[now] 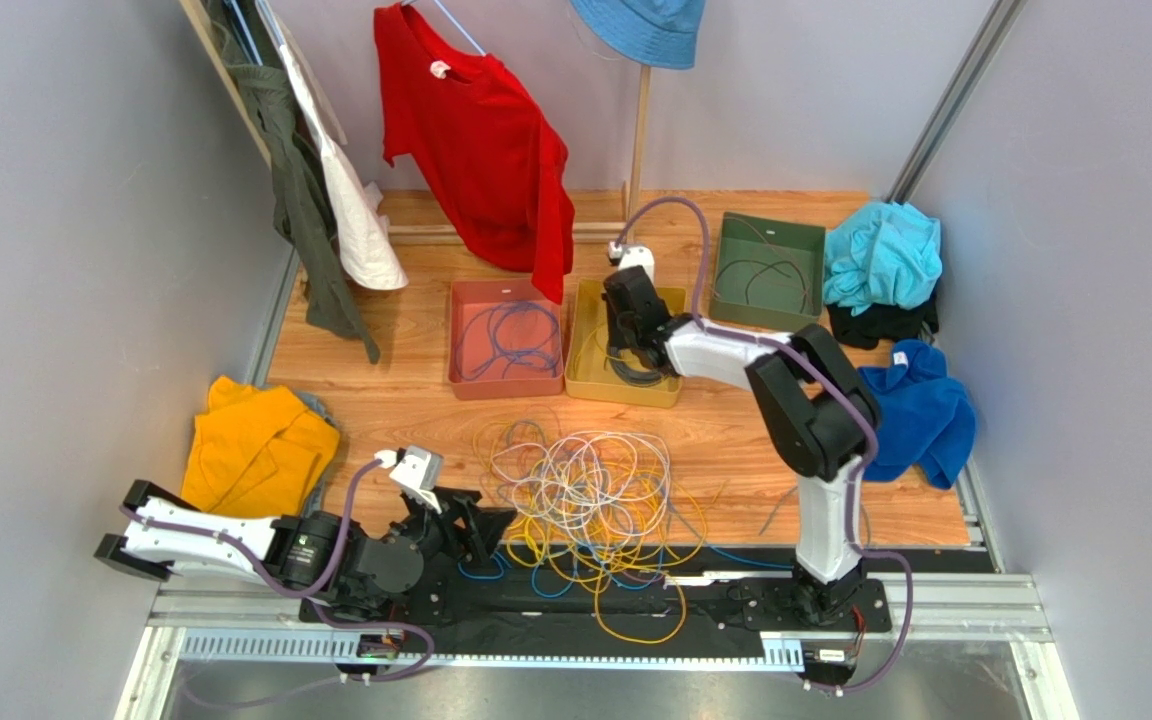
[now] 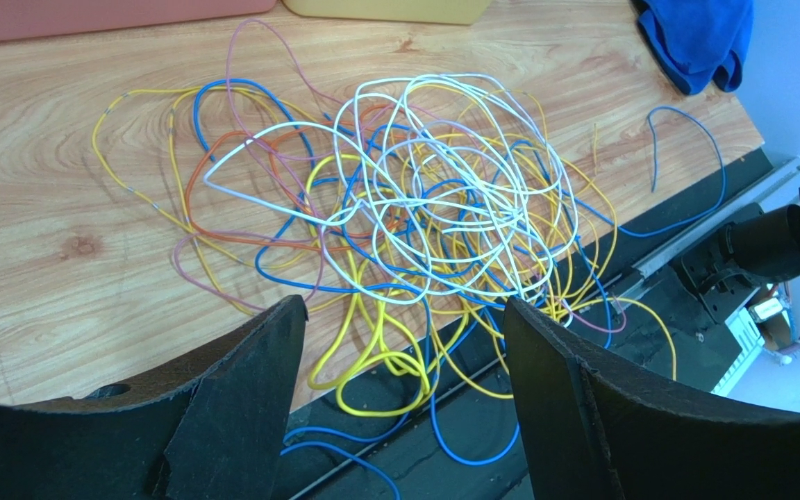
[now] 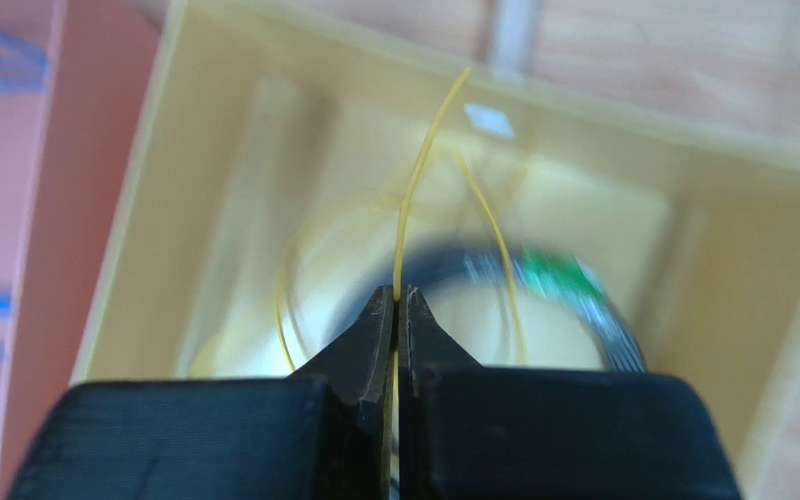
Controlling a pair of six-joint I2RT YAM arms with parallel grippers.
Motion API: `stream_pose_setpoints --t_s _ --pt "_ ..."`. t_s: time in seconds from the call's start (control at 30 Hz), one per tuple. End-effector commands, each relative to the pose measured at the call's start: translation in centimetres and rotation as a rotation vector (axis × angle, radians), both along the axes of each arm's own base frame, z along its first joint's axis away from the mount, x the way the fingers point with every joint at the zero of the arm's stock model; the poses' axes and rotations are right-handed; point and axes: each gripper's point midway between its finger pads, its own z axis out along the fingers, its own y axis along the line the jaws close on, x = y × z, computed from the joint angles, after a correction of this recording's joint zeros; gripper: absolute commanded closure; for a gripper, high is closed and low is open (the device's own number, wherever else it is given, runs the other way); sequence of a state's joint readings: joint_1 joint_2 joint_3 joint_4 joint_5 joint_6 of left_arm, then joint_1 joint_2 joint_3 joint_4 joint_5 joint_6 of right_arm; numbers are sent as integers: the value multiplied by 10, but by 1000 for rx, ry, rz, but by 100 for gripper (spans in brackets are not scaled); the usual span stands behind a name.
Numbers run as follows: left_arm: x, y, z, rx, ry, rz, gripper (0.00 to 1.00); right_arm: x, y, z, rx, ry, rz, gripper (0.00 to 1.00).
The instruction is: Untangle the cables
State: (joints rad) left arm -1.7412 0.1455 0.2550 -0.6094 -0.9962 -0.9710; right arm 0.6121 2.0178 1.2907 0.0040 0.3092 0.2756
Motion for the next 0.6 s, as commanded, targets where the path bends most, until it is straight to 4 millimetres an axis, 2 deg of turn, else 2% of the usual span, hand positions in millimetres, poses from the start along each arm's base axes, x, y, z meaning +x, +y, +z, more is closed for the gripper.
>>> stream_pose_setpoints --t_s 0.0,0.03,0.07,0.1,0.17,0.2,0.4,0.57 --pt "-1 -3 0 -16 10 1 21 -19 -4 71 155 -128 -27 100" --pt "-1 -3 0 -14 9 2 21 -26 -6 73 162 -131 -25 100" --pt "-1 -4 0 -17 9 4 21 -35 -10 66 155 -117 -22 100" --pt "-2 -5 -1 -19 10 0 21 -41 -11 75 165 -129 -18 100" --pt "-2 -6 -2 -17 8 -4 21 -51 -16 71 160 -116 -17 100" --pt "-3 -8 -1 -20 10 -8 21 -54 -16 79 172 -130 -14 100" --pt "-4 -10 -1 -16 14 -13 21 -69 -25 78 185 -125 -23 100" --pt "-3 -12 1 -21 -1 -15 21 -80 -27 92 232 -144 -16 100"
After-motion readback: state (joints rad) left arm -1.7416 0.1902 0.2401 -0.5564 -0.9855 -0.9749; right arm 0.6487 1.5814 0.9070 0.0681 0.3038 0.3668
